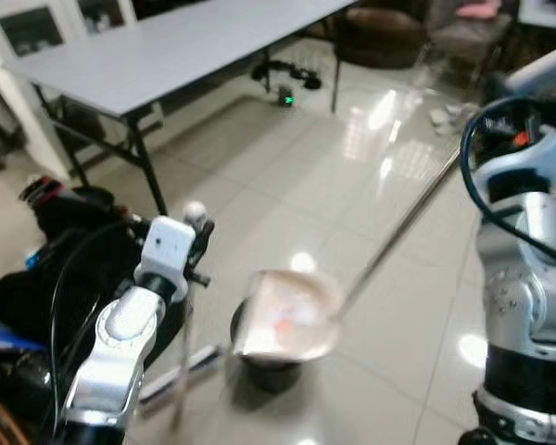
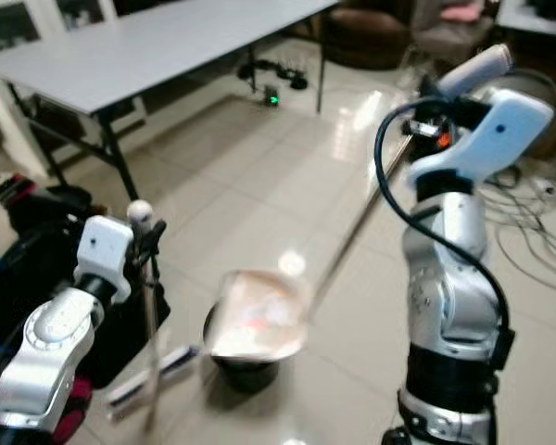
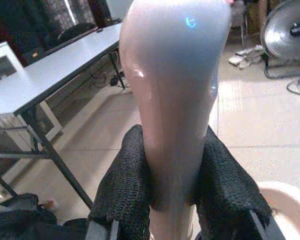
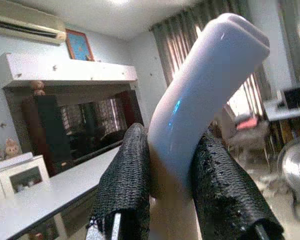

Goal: Sweep floor

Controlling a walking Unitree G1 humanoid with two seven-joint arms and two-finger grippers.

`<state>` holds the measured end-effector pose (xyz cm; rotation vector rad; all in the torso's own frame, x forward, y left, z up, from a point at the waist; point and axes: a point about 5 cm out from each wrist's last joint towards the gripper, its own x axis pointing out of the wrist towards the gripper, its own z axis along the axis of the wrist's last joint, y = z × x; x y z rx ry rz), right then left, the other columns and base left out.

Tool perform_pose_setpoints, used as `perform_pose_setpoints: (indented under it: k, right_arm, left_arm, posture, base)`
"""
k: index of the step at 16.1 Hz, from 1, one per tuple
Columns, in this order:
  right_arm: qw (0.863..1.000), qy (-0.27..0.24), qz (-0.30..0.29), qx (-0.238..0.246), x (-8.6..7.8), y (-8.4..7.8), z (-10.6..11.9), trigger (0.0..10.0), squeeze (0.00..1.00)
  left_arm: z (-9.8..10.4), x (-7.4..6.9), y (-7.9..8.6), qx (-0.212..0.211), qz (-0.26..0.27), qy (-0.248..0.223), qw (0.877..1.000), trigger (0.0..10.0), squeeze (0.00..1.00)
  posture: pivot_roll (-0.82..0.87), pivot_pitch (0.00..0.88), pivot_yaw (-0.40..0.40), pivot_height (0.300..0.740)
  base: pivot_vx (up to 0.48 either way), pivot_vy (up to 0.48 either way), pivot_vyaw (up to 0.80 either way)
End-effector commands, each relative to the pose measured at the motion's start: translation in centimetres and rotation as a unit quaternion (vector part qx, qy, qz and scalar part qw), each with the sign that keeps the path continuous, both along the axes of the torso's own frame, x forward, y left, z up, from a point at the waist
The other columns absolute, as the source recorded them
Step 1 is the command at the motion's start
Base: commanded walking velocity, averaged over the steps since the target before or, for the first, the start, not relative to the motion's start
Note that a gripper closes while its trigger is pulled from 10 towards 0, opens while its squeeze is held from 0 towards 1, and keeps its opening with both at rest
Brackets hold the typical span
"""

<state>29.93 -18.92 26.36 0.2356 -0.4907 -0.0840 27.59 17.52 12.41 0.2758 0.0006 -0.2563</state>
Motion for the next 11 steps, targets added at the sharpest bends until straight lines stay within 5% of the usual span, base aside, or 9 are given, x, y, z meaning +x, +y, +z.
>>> perform_pose_setpoints:
  k: [1,6,9,11]
  right_arm:
    - [0.999,-0.034,0.024,-0.001,0.2,1.1,1.0,10.0,0.00]
    - [0.990,-0.067,0.026,-0.118,1.2,2.3,1.3,10.0,0.00]
    - [0.971,-0.127,0.036,-0.201,1.4,4.8,1.8,10.0,0.00]
    - [0.955,-0.152,0.093,-0.236,1.5,7.8,0.5,10.0,0.00]
  left_arm:
    - [0.8,0.3,0.7,0.014,0.015,-0.022,1.000,10.0,0.00]
    - [0.6,0.4,0.8,0.012,0.014,-0.022,1.000,10.0,0.00]
    - [0.4,0.4,0.9,0.012,0.016,-0.021,1.000,10.0,0.00]
    - [0.2,0.4,0.9,0.013,0.016,-0.020,1.000,10.0,0.00]
  posture:
    - [0.05,0.000,0.012,0.740]
    - [0.06,0.000,0.012,0.740]
    - [0.06,0.000,0.012,0.740]
    - [0.07,0.000,0.007,0.740]
  base:
    - [0.000,0.000,0.00]
    - [0.000,0.000,0.00]
    - [0.000,0.000,0.00]
    - [0.000,0.000,0.00]
